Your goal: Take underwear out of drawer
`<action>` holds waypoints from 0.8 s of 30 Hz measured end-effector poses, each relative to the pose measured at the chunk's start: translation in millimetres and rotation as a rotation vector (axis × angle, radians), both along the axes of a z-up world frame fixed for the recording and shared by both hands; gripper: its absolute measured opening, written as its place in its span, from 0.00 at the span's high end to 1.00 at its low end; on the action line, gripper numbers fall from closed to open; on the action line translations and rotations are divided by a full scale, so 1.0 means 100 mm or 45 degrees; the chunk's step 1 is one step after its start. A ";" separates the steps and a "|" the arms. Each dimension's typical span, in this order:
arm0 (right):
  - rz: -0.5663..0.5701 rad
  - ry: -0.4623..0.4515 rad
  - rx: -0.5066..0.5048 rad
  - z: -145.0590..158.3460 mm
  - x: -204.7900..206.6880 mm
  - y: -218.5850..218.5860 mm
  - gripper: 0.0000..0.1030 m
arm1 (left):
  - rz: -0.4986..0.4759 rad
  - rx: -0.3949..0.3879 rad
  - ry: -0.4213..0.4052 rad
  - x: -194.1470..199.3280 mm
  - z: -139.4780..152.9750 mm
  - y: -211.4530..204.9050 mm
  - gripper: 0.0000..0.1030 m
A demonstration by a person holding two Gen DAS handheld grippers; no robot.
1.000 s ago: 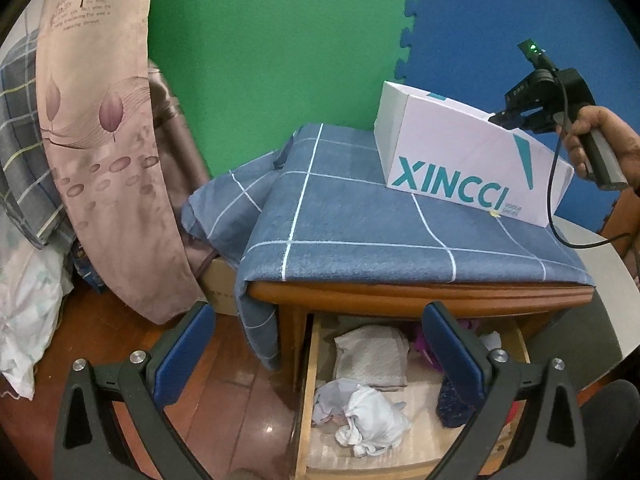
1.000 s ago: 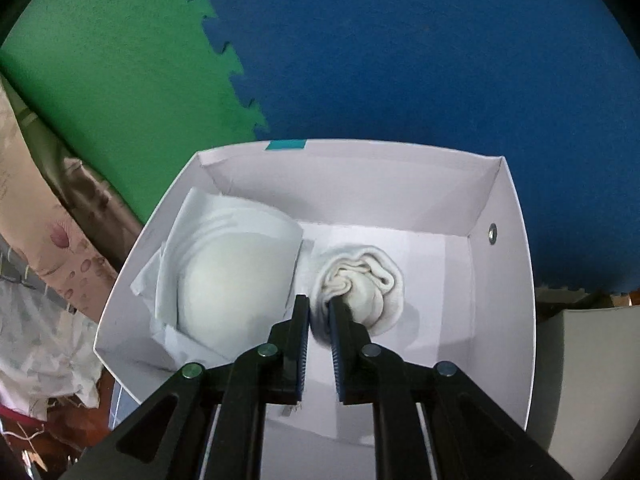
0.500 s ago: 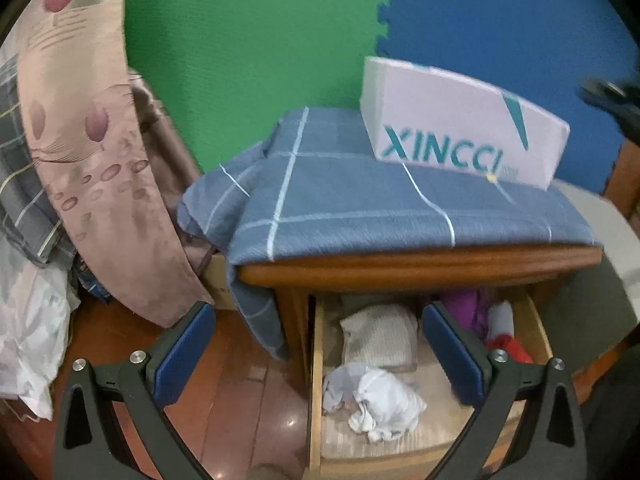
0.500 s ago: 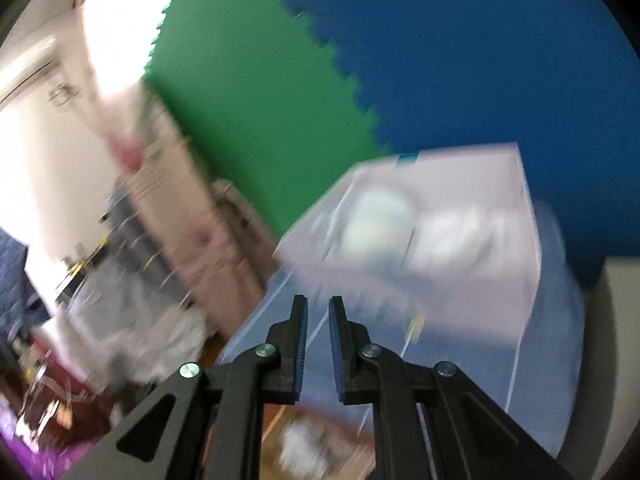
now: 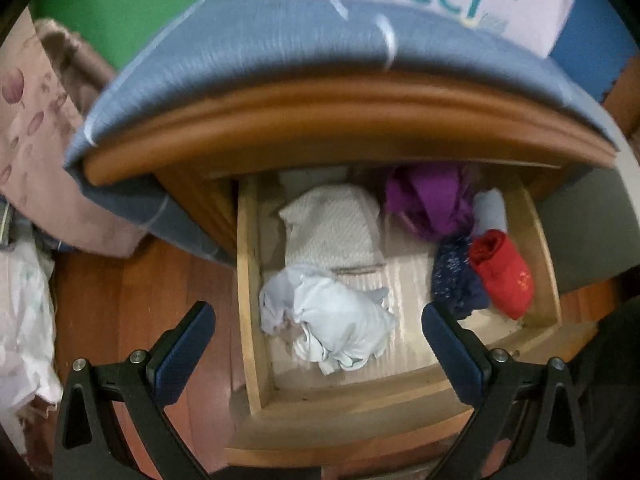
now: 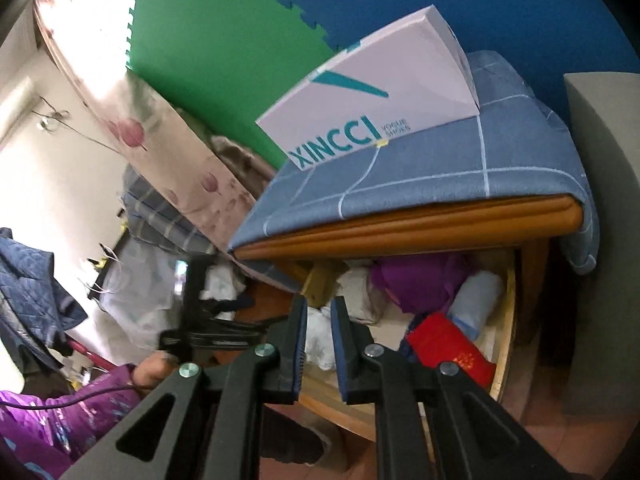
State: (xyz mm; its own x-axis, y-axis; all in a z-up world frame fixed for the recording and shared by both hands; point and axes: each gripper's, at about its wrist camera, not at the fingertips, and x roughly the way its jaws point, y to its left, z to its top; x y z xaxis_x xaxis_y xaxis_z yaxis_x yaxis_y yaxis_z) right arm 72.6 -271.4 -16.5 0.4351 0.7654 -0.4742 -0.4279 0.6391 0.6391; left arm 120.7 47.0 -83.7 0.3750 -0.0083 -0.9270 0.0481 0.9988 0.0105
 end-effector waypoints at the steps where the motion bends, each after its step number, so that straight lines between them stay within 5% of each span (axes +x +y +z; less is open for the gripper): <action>1: 0.000 -0.001 0.002 -0.01 -0.01 -0.02 0.87 | 0.017 -0.017 0.037 0.03 -0.05 0.00 0.00; 7: 0.023 -0.008 0.036 0.02 0.00 -0.04 0.87 | 0.139 -0.073 0.241 0.20 -0.38 0.00 0.01; 24: 0.036 0.019 0.127 0.00 0.02 -0.17 0.87 | 0.228 -0.083 0.359 0.34 -0.74 -0.09 0.01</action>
State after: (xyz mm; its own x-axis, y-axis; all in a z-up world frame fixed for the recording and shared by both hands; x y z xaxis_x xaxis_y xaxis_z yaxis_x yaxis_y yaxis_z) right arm 74.9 -288.8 -16.6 0.4065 0.8208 -0.4013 -0.4347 0.5601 0.7053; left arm 154.5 38.3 -157.3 0.1045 -0.0281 -0.9941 -0.1366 0.9897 -0.0423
